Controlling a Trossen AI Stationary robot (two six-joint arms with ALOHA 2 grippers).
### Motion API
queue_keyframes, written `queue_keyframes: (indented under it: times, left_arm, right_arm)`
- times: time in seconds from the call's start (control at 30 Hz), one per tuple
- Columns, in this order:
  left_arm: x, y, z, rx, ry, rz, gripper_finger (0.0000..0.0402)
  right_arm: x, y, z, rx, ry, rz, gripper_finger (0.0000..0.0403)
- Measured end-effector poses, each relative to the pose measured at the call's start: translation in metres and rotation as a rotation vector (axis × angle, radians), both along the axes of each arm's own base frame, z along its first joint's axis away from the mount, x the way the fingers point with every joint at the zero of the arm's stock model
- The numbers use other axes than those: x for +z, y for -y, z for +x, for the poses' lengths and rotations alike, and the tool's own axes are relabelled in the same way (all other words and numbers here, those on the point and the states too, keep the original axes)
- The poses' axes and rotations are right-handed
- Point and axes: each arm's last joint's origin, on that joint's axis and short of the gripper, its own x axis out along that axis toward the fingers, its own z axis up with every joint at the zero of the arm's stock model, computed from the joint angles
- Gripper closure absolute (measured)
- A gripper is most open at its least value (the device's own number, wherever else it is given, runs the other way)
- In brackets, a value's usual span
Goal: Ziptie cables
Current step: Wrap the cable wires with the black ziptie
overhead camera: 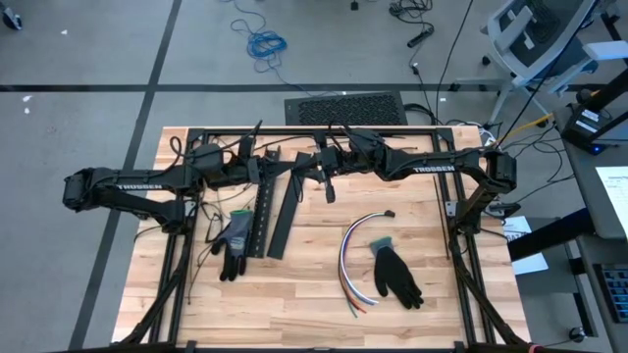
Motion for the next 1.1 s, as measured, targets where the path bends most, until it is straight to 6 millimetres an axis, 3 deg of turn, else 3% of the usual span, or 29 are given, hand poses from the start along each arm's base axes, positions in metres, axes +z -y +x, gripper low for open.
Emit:
queue_keyframes:
  times: [0.5, 1.1]
  left_arm:
    - [0.001, -0.021, -0.009, 0.077, -0.028, 0.064, 0.0401]
    - [-0.002, -0.066, -0.026, 0.228, -0.08, 0.139, 0.0402]
  right_arm:
    - [-0.001, -0.012, 0.002, 0.101, -0.019, 0.059, 0.0403]
    - [-0.003, -0.028, 0.004, 0.146, -0.052, 0.086, 0.0403]
